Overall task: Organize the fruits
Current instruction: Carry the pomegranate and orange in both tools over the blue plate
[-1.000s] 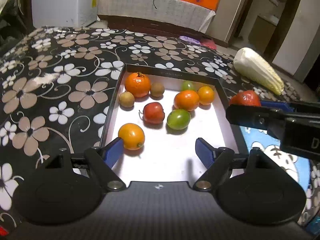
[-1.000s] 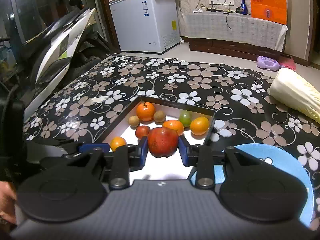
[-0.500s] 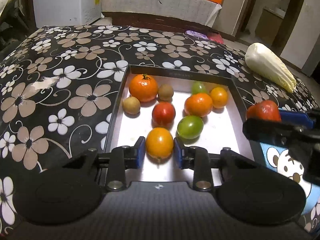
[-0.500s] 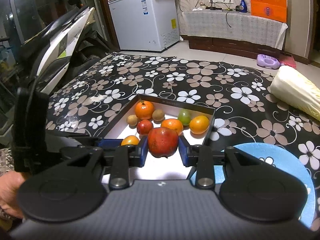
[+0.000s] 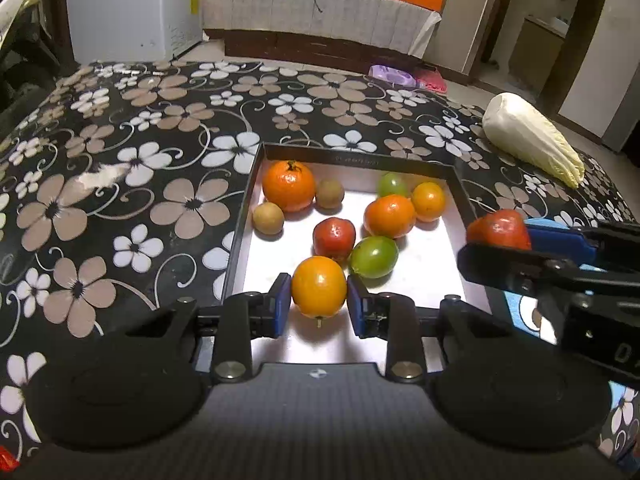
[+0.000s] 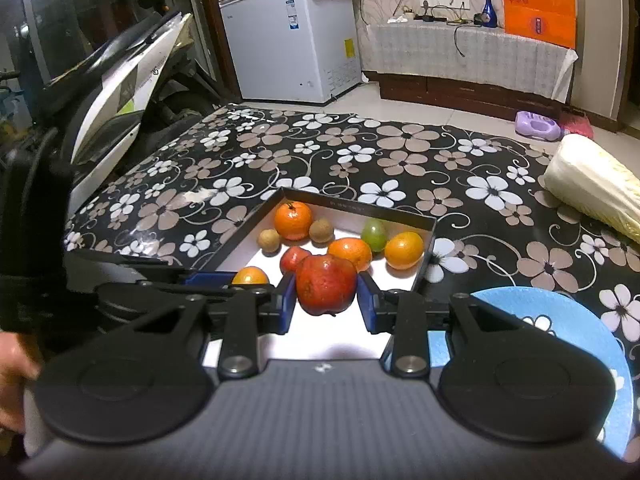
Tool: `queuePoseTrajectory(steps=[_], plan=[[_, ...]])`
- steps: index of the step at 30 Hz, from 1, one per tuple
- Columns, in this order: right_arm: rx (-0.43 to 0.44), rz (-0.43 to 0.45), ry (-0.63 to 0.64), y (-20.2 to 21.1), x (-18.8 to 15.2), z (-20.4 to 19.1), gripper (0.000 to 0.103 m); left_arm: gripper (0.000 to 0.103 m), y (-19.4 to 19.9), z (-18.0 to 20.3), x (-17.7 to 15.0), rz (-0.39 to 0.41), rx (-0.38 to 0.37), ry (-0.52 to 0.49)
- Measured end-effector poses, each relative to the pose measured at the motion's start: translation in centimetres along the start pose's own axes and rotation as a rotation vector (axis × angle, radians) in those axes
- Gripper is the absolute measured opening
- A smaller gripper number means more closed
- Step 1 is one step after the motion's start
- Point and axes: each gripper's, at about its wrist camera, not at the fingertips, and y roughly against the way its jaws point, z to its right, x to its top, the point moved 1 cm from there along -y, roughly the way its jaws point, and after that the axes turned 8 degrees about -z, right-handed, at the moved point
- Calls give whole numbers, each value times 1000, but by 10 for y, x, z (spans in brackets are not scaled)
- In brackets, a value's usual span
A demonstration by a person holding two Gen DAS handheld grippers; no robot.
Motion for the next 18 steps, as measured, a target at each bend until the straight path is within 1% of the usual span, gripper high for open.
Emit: queuePoseTrajectory(steps=[9,18], plan=[[-6,15,4,7,-1,-1,36,35,21,9,1,34,-8,-15],[-25,30,-15,20,-6,10,36,35,26,34,1,42,-37,-49]])
